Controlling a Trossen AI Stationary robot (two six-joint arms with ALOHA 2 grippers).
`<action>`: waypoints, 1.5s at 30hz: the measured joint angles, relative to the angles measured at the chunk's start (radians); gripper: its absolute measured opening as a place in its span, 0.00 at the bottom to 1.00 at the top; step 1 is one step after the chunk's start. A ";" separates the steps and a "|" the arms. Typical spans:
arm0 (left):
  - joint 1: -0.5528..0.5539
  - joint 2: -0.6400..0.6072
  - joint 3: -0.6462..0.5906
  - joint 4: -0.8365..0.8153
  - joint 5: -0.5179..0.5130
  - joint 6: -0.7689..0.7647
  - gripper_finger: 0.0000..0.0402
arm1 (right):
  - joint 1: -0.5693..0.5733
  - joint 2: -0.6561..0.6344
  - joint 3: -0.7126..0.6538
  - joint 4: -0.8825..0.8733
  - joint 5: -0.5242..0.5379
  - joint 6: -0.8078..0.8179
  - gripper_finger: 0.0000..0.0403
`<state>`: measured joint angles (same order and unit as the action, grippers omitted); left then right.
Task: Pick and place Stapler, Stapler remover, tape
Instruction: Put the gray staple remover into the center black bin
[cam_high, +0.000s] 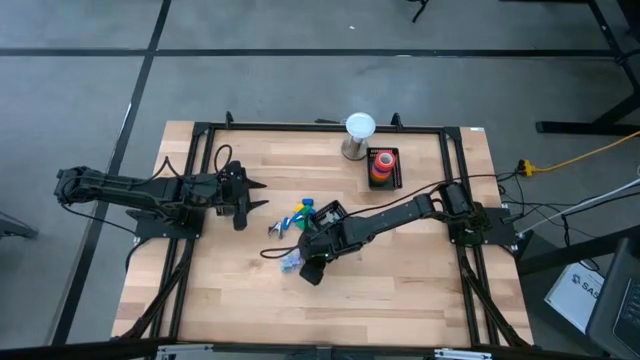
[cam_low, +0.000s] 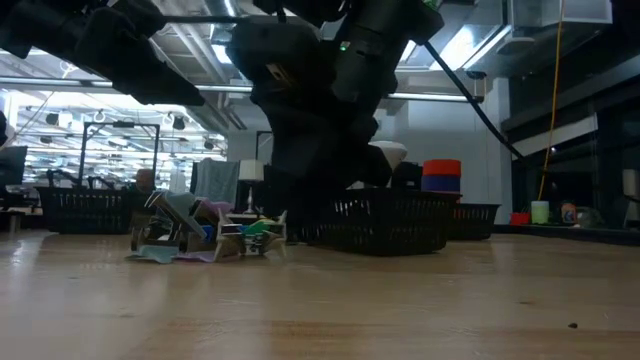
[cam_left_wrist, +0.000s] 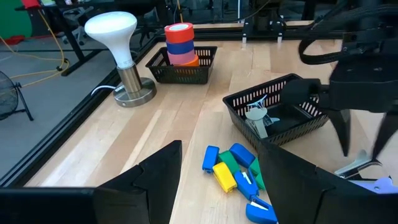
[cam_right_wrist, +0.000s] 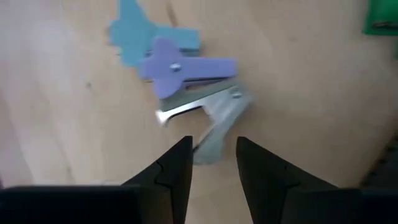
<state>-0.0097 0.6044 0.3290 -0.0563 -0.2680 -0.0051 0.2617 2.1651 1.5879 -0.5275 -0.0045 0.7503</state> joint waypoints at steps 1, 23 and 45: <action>0.000 0.000 0.000 0.000 0.000 0.000 0.52 | -0.002 0.000 0.000 -0.009 0.005 0.000 0.29; 0.000 0.000 0.000 0.000 0.000 0.000 0.52 | 0.002 -0.002 0.001 -0.016 0.012 -0.119 0.01; 0.000 0.000 0.000 0.000 0.000 0.000 0.52 | 0.037 -0.084 0.239 -0.346 0.358 -0.655 0.01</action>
<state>-0.0095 0.6044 0.3290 -0.0566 -0.2682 -0.0048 0.2992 2.0815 1.8271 -0.8739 0.3531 0.0955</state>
